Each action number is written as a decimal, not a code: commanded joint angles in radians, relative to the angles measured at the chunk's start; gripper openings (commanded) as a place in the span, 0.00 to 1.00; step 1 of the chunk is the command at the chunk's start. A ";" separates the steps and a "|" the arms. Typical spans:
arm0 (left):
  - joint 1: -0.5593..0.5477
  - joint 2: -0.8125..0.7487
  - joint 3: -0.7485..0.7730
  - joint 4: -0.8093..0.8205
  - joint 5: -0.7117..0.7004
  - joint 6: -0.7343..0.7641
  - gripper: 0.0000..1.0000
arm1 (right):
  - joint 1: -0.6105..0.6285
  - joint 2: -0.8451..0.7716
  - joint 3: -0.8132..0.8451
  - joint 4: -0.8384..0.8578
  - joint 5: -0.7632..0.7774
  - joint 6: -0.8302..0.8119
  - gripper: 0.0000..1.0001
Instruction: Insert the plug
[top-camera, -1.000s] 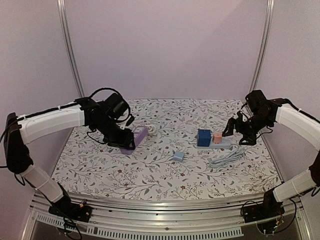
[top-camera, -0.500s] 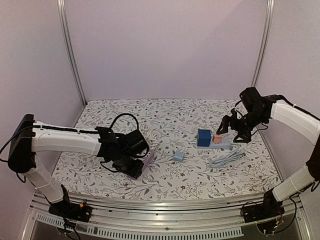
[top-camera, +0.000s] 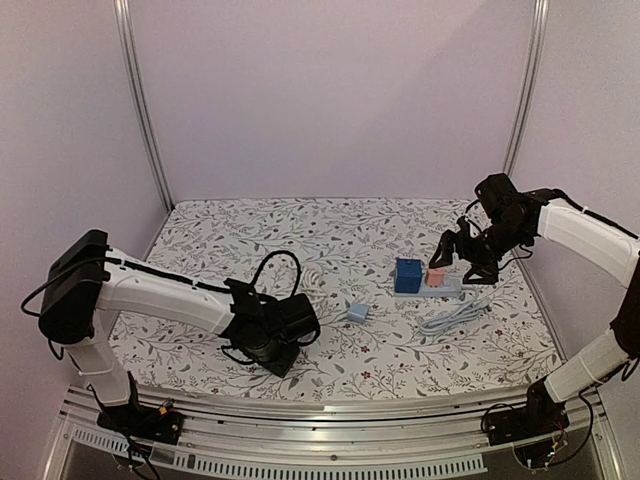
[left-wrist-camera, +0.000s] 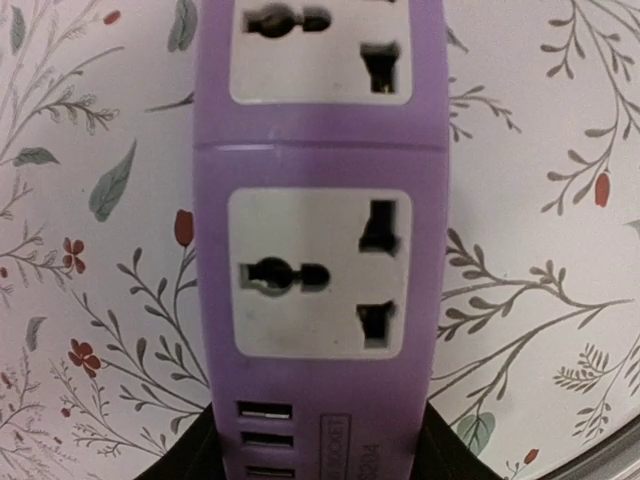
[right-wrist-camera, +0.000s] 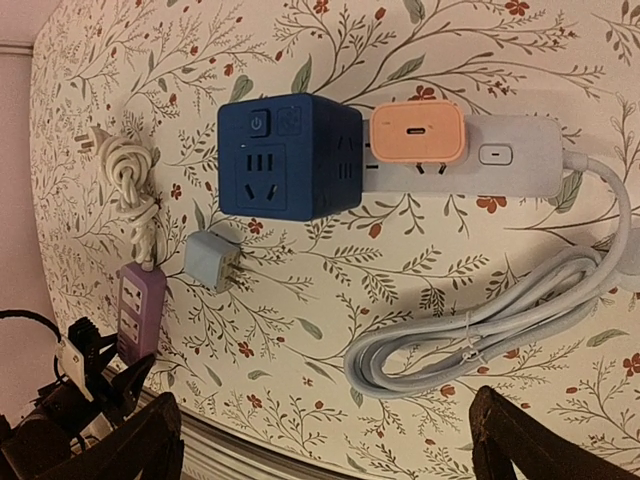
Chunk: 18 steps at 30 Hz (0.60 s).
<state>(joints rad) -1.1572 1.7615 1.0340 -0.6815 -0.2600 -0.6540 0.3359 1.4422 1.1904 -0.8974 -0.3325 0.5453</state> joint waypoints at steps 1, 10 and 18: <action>-0.022 -0.025 0.014 -0.011 0.008 0.043 0.46 | 0.007 -0.020 -0.020 0.014 0.003 0.000 0.99; -0.022 -0.165 0.010 -0.063 -0.072 0.045 0.94 | 0.010 -0.026 -0.032 0.068 -0.040 -0.009 0.99; -0.022 -0.309 0.125 -0.215 -0.247 0.047 0.99 | 0.057 -0.043 -0.044 0.145 -0.074 -0.054 0.99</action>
<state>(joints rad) -1.1660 1.5146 1.0790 -0.7952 -0.3809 -0.6132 0.3603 1.4315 1.1679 -0.8173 -0.3786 0.5293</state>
